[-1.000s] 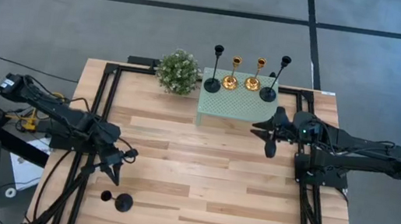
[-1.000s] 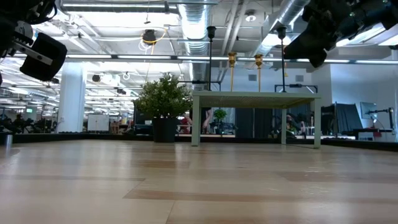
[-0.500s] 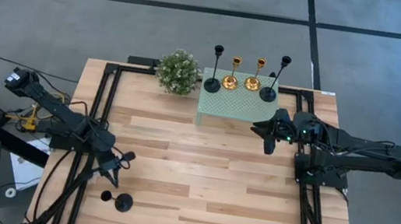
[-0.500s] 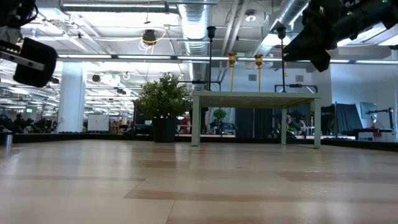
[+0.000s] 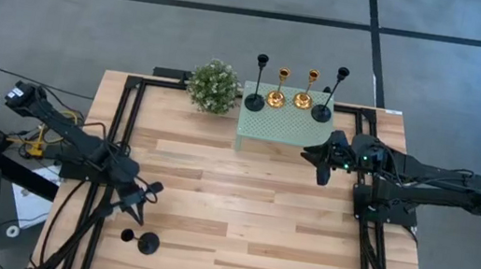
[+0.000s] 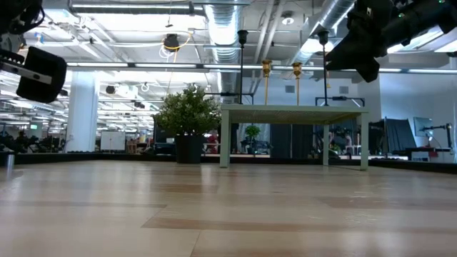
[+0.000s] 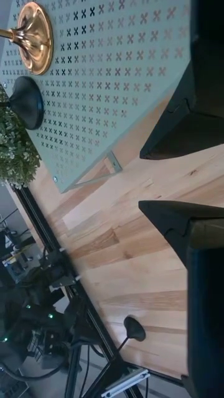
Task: Pick & Place candle stick holders
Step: Put the black candle holder on the shelf
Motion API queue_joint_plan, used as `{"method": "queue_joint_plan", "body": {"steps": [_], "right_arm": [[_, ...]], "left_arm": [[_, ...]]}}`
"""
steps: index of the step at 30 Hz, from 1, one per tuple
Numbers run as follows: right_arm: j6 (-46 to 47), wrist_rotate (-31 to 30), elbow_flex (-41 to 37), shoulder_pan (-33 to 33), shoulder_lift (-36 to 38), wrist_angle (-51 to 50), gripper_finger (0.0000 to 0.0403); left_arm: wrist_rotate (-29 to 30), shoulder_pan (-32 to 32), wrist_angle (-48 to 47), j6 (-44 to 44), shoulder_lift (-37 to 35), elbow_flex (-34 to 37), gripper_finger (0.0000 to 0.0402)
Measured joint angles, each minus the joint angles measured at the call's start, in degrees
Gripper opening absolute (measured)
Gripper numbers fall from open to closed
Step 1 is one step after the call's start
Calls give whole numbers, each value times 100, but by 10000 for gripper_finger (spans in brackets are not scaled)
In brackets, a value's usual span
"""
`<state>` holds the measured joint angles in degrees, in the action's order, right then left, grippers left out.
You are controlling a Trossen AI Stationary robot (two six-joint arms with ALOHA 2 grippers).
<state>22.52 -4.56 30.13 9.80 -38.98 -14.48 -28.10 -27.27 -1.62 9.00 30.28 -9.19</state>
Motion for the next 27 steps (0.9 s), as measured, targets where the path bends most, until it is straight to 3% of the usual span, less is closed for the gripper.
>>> {"method": "queue_joint_plan", "body": {"steps": [6, 17, 27], "right_arm": [[1, 0, 0, 2, 0, 0, 108], [0, 0, 0, 2, -2, 2, 108], [0, 0, 0, 2, -2, 2, 108]], "left_arm": [[-7, -1, 69, -213, 221, 0, 26], [-409, -142, 602, -200, 606, 0, 94], [-13, -551, 1662, -69, 1358, 0, 104]]}}
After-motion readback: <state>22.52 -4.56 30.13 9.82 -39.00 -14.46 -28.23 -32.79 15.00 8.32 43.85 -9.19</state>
